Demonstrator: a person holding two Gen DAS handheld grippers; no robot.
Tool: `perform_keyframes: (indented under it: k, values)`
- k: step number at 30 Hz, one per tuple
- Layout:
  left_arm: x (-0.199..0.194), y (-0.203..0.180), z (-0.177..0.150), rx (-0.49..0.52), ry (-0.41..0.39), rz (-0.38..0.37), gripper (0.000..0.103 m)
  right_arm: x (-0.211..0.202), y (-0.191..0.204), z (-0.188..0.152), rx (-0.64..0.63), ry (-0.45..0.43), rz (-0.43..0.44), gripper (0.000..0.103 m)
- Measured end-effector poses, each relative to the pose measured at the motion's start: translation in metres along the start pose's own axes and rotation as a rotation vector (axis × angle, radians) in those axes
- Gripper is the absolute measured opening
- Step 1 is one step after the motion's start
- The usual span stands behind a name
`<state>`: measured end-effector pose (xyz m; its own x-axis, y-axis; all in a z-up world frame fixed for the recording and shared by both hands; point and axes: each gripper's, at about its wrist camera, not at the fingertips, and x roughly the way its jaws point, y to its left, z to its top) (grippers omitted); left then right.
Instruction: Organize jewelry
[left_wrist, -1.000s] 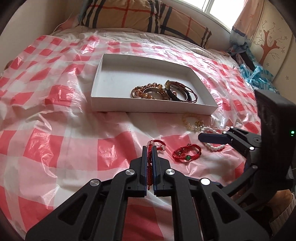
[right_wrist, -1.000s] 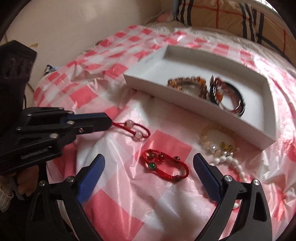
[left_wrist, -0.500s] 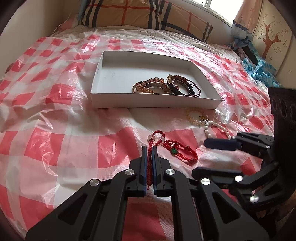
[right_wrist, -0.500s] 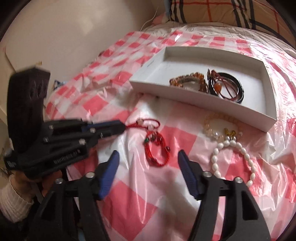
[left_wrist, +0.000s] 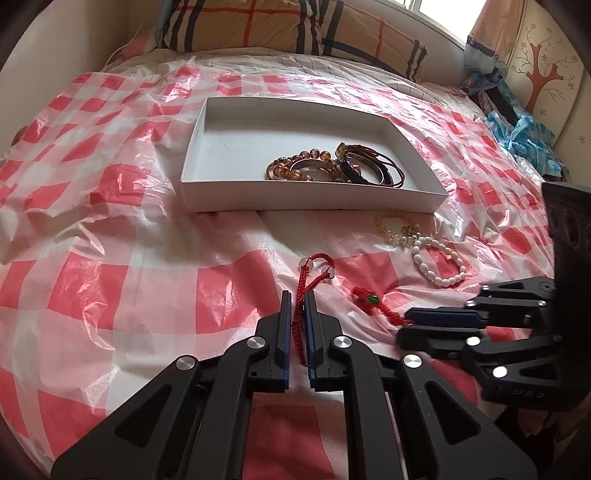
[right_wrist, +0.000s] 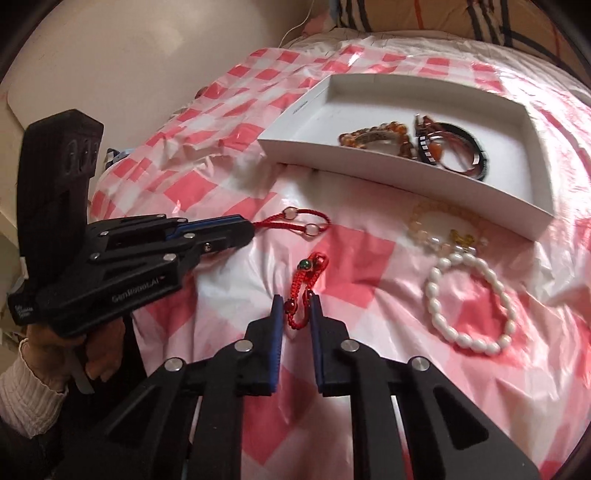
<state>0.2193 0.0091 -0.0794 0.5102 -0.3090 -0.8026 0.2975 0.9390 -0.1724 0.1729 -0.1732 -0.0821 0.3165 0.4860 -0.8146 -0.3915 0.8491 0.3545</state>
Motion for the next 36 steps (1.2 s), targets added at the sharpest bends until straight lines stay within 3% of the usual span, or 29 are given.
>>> perform_keyframes:
  k: [3, 4, 5, 7, 13, 15, 17, 19, 24, 27, 32, 33, 34, 35, 36]
  values:
    - [0.0, -0.003, -0.001, 0.015, 0.005, 0.0, 0.017, -0.003, -0.003, -0.003, 0.024, -0.013, -0.042, 0.015]
    - [0.0, -0.004, -0.001, 0.024, 0.004, 0.006, 0.02, -0.003, -0.004, -0.003, 0.029, -0.015, -0.05, 0.02]
    - [-0.001, -0.006, -0.002, 0.033, -0.002, 0.013, 0.024, -0.002, -0.005, -0.002, 0.038, -0.019, -0.061, 0.041]
    - [-0.004, -0.008, -0.001, 0.042, -0.023, 0.022, 0.029, -0.002, -0.009, -0.001, 0.055, -0.03, -0.051, 0.056]
    - [0.004, -0.013, 0.008, 0.079, -0.052, 0.105, 0.037, 0.017, -0.018, 0.01, 0.086, -0.006, -0.033, 0.056]
    - [0.01, -0.014, 0.007, 0.094, -0.034, 0.107, 0.036, 0.02, -0.016, 0.01, 0.074, 0.01, -0.041, 0.053]
    - [0.018, -0.019, 0.004, 0.124, 0.011, 0.101, 0.033, 0.02, -0.015, 0.008, 0.066, 0.025, -0.045, 0.023]
    - [0.019, -0.027, 0.0, 0.174, 0.019, 0.132, 0.028, 0.016, -0.015, 0.004, 0.066, 0.031, -0.044, 0.015]
    - [0.006, -0.03, -0.004, 0.186, -0.006, 0.086, 0.005, 0.0, -0.004, -0.005, 0.05, -0.012, -0.075, 0.012]
    - [-0.009, -0.037, -0.011, 0.205, -0.026, 0.038, 0.004, -0.016, 0.004, -0.015, 0.058, -0.072, -0.086, 0.009]
    - [-0.022, -0.051, -0.028, 0.242, -0.039, 0.036, 0.004, -0.031, 0.016, -0.028, 0.064, -0.134, -0.118, 0.01]
    - [-0.023, -0.053, -0.03, 0.25, -0.037, 0.041, 0.004, -0.03, 0.017, -0.028, 0.059, -0.13, -0.126, 0.011]
    - [-0.023, -0.053, -0.032, 0.254, -0.036, 0.05, 0.005, -0.028, 0.018, -0.027, 0.057, -0.122, -0.127, 0.03]
    - [-0.024, -0.053, -0.032, 0.256, -0.04, 0.06, 0.005, -0.027, 0.019, -0.027, 0.054, -0.116, -0.137, 0.061]
    - [-0.024, -0.052, -0.032, 0.255, -0.042, 0.063, 0.005, -0.025, 0.021, -0.027, 0.042, -0.118, -0.156, 0.065]
